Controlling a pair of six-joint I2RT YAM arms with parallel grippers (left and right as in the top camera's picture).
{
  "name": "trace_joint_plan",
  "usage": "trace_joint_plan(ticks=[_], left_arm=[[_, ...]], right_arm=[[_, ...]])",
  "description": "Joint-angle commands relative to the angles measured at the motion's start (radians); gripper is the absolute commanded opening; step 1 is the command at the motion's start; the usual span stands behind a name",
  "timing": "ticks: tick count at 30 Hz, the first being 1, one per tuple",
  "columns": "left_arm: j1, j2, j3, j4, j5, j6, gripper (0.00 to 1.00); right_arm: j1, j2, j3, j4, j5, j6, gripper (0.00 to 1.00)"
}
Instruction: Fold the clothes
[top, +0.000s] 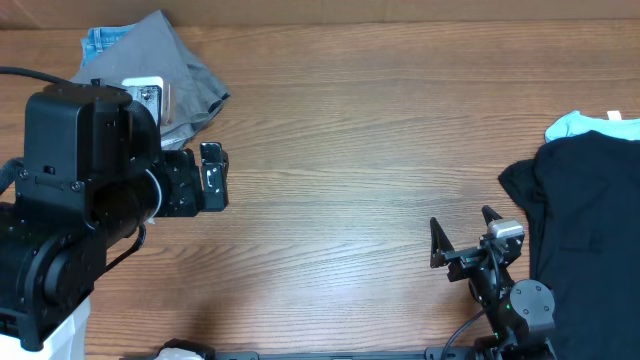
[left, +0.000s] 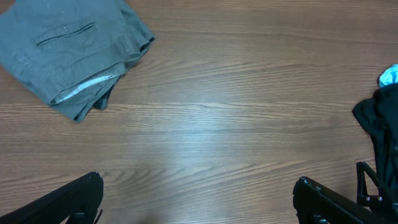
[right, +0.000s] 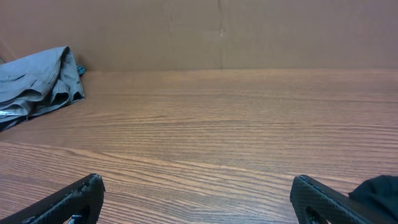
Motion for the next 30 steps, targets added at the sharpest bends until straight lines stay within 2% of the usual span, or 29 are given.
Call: trace_joint_plan(ticks=[1, 11, 14, 17, 20, 30], left_arm=[[-0.008, 0.006, 0.001, -0.001, 0.005, -0.010, 1.00], [-0.006, 0.003, 0.001, -0.001, 0.004, -0.009, 1.00], [-0.005, -0.015, -0.007, 0.113, -0.130, -0.002, 1.00], [-0.005, -0.063, -0.077, 0.286, -0.156, 0.071, 1.00], [0.009, -0.137, -0.209, 0.443, -0.088, 0.167, 1.00], [0.233, -0.529, -0.832, 0.925, 0.129, 0.288, 1.00]], right_arm=[[-0.006, -0.012, -0.005, 0.011, 0.006, 0.007, 1.00], [-0.006, -0.012, -0.005, 0.011, 0.006, 0.007, 1.00], [-0.006, -0.012, -0.005, 0.011, 0.006, 0.007, 1.00], [-0.006, -0.012, -0.005, 0.011, 0.006, 0.007, 1.00], [-0.006, -0.012, -0.005, 0.011, 0.006, 0.007, 1.00], [-0.006, -0.012, -0.005, 0.011, 0.006, 0.007, 1.00]])
